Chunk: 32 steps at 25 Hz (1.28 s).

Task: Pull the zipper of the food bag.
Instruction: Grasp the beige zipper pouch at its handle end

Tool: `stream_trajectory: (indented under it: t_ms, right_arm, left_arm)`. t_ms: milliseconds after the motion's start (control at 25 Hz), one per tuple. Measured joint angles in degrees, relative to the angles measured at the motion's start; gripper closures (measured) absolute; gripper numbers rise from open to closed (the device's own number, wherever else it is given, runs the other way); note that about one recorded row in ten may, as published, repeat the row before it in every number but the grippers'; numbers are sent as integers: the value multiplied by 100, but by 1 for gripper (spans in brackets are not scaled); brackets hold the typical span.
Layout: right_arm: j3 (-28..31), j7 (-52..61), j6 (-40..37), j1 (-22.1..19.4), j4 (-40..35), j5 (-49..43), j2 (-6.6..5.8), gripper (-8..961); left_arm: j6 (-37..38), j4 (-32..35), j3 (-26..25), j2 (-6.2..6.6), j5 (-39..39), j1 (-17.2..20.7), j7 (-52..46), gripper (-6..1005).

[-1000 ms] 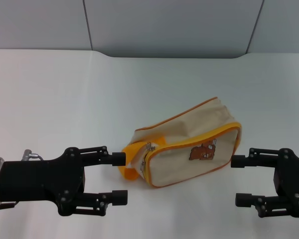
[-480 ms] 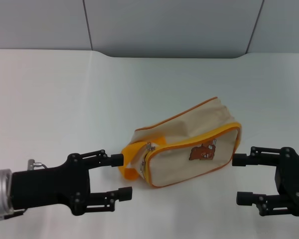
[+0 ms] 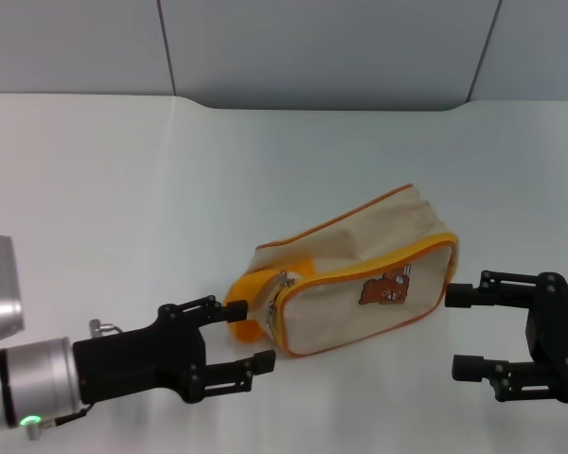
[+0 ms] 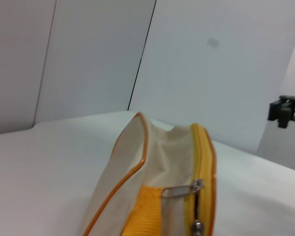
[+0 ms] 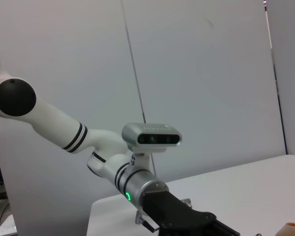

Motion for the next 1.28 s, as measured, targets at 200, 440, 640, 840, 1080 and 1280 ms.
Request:
stream_trajectory:
  t_ms: [200,440,640,840,1080,1280]
  right_arm:
    - [16,0,0,-15,1,2,1,204]
    - [75,-12,0,-38,1,-4,2,205]
    - [84,-64,-1,-65,1,-7,11,205]
    - [113,-64,-1,-71,1,-1,11,205]
    - [299,-149,-5,-70,39,17,29,203]
    - [423,-271,-6,-63,48,27,110,204]
  left_arm:
    - [-216,-101,-3,-11,-9,-118,14,254]
    - [-840,-187,-51,-41,-225,-476,56,263]
    - [-1093,-167,-58,-14,-602,-603,193,271]
    - [-1174,-150,27,-13,-621,-727,295,278]
    - [-1272,-444,130,-37,-613,-827,497,287]
    - [-1250,-461,98,-33,-681,-752,501,295]
